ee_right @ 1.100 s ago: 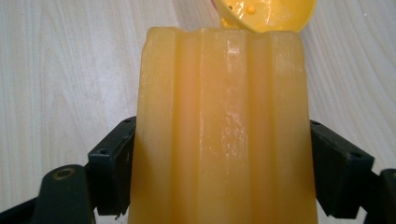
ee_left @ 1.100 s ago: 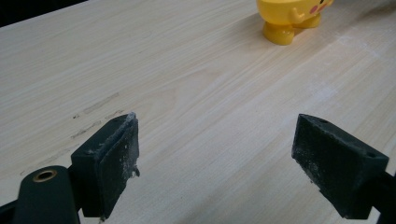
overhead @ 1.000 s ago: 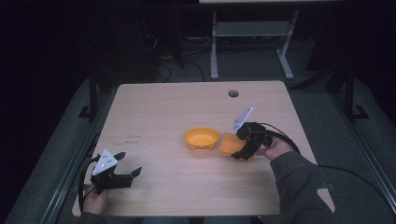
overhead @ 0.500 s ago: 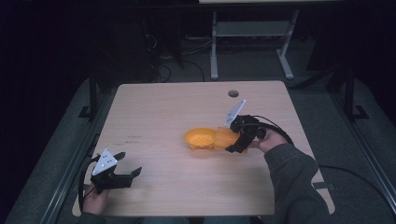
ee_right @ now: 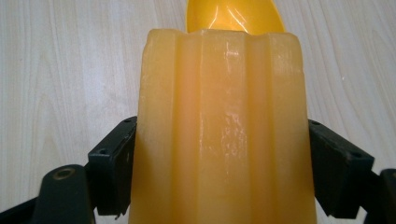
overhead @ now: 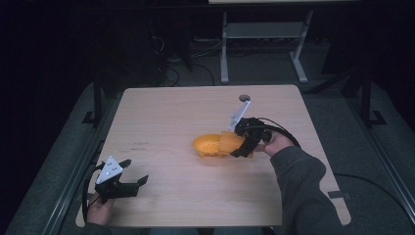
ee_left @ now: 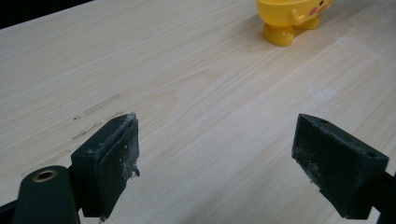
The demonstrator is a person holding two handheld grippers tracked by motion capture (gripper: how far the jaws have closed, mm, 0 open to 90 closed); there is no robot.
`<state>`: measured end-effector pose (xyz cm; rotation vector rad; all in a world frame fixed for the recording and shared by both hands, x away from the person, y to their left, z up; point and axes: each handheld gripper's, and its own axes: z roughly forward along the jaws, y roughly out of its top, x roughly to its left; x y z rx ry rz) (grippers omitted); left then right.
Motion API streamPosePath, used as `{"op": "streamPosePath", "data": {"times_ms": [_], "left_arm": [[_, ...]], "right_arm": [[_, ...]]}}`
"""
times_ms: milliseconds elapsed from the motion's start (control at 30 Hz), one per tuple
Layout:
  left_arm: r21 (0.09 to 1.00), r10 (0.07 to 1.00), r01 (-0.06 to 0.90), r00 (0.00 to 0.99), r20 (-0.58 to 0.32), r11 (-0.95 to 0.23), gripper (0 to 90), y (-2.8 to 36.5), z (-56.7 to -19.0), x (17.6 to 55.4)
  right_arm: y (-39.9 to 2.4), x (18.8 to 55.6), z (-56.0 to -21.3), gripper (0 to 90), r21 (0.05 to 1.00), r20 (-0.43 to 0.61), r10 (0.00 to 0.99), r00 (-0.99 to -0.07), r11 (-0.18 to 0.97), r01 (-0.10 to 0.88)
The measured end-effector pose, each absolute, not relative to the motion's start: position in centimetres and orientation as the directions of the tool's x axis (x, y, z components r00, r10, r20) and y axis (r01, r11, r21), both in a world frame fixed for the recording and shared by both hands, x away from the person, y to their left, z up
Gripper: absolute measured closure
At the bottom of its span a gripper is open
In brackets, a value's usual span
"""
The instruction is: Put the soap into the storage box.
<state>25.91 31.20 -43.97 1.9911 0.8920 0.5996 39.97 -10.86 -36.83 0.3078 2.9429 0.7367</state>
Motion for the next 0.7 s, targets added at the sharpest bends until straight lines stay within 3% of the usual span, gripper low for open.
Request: {"op": "streamPosePath", "data": {"times_ms": [700], "left_arm": [[0.849, 0.774, 0.367, 0.628, 0.075, -0.38, 14.3, 31.2, -44.0, 26.0]], "right_arm": [[-8.9, 41.4, -36.0, 20.6, 0.483, -0.036, 0.185, -0.982, 0.864, 0.145]]}}
